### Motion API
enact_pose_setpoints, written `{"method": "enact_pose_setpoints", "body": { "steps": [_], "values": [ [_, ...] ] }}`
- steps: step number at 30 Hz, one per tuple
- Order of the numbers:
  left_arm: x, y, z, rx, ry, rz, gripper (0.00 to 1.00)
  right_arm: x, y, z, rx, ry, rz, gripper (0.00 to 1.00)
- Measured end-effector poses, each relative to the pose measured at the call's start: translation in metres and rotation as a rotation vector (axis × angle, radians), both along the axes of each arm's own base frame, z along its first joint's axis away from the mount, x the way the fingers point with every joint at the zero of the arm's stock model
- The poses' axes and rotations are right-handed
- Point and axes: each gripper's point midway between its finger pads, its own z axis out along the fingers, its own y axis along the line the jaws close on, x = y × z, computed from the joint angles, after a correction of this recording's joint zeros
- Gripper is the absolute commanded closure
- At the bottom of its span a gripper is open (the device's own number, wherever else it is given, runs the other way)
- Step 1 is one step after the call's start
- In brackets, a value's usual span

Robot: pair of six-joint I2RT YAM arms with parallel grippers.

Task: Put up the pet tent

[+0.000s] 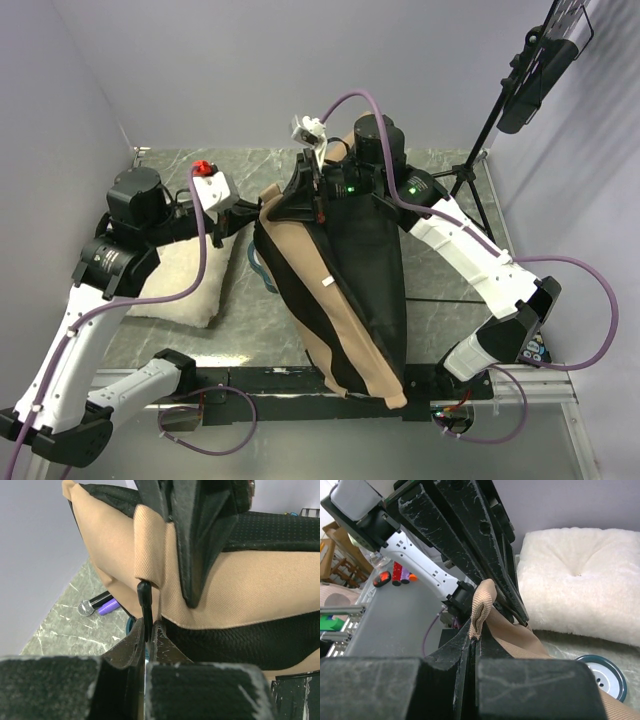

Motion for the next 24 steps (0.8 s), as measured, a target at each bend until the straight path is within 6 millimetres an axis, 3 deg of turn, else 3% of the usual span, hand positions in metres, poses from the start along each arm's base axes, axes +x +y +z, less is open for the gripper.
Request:
{"method": "enact_pose_setpoints", "body": {
  "steps": [14,24],
  "values": [
    [-0.001,0.0,-0.008,0.021,0.037,-0.005,0.99,0.001,0.0,-0.018,-0.068,-0.024,-0.034,1.0],
    [-0.003,-0.005,-0.01,0.035,0.022,-0.03,0.99,0.0,-0.003,-0.017,-0.102,-0.041,-0.046,1.0]
  ]
}}
